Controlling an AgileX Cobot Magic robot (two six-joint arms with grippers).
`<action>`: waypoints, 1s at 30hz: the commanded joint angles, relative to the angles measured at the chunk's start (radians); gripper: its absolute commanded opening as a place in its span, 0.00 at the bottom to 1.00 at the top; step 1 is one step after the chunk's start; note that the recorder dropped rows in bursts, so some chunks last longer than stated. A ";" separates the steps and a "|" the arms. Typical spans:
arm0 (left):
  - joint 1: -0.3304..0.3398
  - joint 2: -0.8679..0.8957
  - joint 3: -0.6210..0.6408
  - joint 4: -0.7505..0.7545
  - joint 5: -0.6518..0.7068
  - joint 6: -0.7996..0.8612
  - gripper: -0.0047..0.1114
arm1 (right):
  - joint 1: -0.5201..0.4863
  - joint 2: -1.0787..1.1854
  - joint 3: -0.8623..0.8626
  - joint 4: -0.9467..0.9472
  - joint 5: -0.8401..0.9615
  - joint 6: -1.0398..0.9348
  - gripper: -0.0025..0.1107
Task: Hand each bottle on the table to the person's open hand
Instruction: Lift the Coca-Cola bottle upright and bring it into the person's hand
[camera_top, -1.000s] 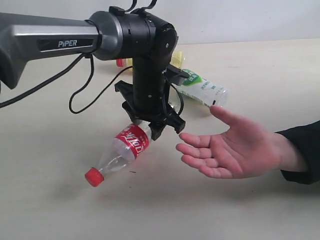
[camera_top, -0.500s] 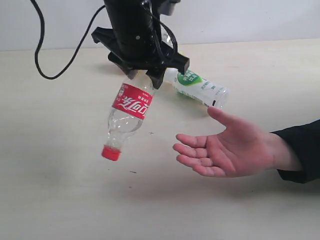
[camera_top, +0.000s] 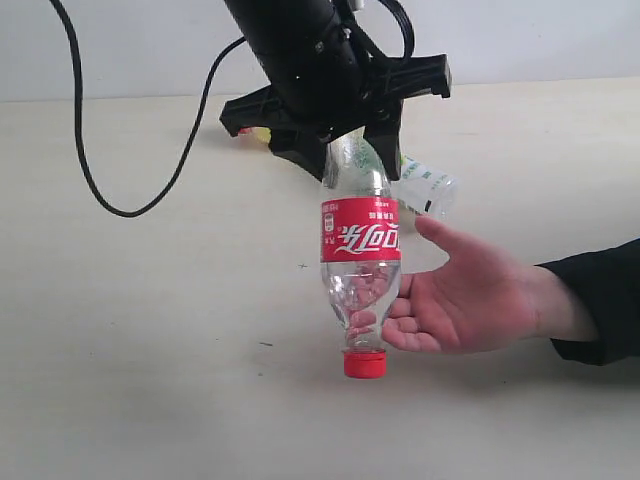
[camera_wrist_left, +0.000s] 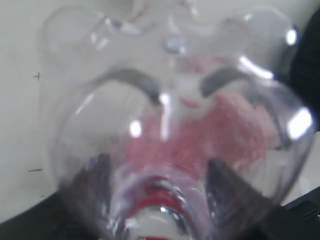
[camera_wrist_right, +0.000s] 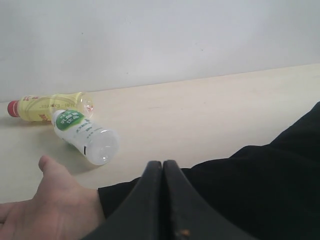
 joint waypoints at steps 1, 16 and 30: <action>0.001 -0.017 0.000 -0.093 0.042 0.001 0.04 | -0.003 -0.006 0.005 -0.004 -0.006 -0.007 0.02; -0.058 0.104 0.000 -0.167 -0.106 -0.022 0.04 | -0.003 -0.006 0.005 -0.004 -0.006 -0.007 0.02; -0.058 0.150 0.000 -0.168 -0.234 0.029 0.26 | -0.003 -0.006 0.005 -0.004 -0.006 -0.007 0.02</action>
